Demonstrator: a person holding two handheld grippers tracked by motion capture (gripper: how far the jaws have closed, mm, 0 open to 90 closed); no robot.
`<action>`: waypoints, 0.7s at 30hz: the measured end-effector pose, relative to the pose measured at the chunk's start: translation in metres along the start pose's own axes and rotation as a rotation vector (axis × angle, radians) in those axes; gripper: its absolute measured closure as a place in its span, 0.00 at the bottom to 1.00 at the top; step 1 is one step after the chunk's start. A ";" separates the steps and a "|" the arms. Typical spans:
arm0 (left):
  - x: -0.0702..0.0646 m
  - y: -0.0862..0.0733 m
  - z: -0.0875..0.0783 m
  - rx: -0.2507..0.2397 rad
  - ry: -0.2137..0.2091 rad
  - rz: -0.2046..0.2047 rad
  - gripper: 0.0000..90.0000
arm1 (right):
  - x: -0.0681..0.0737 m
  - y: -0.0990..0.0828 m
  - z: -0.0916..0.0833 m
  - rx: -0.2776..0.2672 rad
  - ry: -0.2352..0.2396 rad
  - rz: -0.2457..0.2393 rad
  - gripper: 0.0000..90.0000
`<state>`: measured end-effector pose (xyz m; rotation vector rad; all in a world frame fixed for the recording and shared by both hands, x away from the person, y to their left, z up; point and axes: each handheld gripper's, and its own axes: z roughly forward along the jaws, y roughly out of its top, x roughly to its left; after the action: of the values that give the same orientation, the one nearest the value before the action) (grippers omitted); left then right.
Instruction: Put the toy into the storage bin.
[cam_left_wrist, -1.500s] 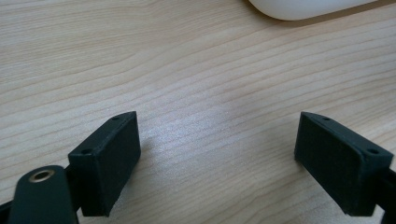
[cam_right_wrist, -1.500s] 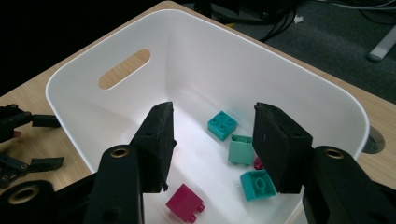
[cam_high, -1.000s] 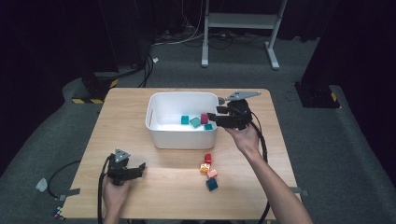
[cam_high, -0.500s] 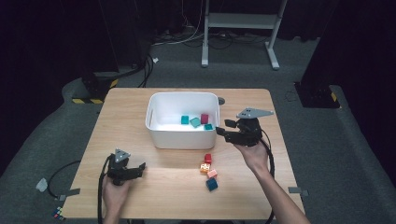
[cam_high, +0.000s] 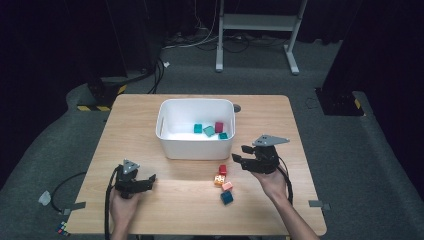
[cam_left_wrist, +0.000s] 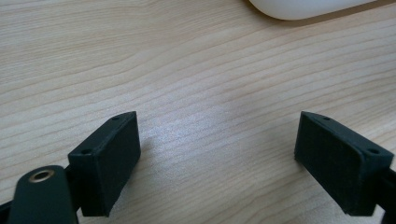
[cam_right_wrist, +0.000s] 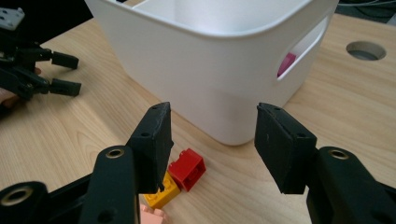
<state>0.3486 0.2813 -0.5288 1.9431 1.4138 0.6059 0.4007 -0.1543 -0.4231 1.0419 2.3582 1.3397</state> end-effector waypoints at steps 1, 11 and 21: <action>0.000 0.000 0.000 0.000 0.000 0.000 0.16 | 0.000 -0.003 0.001 0.005 -0.001 0.002 0.51; 0.000 0.000 0.000 0.000 0.000 -0.001 0.16 | 0.005 -0.029 0.028 0.064 0.013 0.003 0.51; 0.000 0.000 0.000 -0.001 0.000 -0.001 0.16 | 0.012 -0.039 0.057 0.131 0.018 -0.024 0.51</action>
<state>0.3487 0.2812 -0.5288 1.9421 1.4144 0.6064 0.4036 -0.1219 -0.4850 1.0370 2.4928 1.2047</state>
